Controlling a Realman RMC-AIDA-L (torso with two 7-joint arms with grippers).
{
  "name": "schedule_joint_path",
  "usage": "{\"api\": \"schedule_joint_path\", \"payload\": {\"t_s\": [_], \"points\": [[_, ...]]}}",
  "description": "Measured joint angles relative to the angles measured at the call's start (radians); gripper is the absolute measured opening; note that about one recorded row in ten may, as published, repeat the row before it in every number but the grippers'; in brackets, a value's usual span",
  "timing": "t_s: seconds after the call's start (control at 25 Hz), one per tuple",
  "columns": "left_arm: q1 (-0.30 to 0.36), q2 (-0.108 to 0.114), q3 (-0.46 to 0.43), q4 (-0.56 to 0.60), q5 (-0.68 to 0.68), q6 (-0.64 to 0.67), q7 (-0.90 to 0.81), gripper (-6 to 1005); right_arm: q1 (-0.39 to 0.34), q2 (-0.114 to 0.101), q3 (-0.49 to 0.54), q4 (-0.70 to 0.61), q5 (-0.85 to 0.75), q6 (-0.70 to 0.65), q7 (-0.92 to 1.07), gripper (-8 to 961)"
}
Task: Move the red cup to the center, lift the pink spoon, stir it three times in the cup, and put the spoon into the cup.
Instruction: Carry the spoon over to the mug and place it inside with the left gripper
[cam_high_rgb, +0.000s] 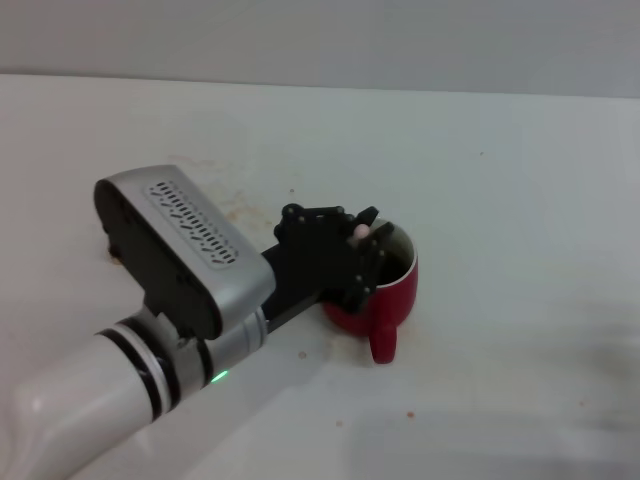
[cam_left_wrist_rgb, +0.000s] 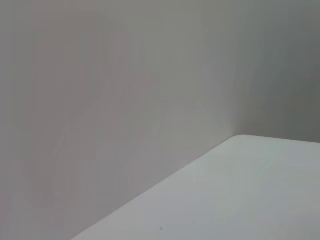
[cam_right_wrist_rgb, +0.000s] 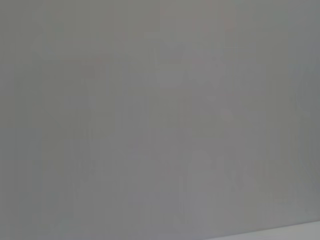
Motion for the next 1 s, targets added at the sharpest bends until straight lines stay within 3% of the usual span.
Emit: {"api": "schedule_joint_path", "payload": {"t_s": [0.32, 0.8, 1.0], "points": [[-0.033, -0.020, 0.031, 0.004, 0.000, 0.005, 0.000, 145, 0.001, 0.000, 0.000, 0.000, 0.000, 0.000, 0.000, 0], [0.032, -0.014, -0.003, -0.008, 0.000, -0.001, 0.027, 144, 0.007, 0.000, -0.011, 0.000, 0.002, 0.002, 0.000, 0], [0.003, -0.039, -0.030, 0.036, 0.000, 0.002, 0.040, 145, 0.004, 0.000, -0.011, 0.000, 0.004, 0.002, 0.000, 0]]}}
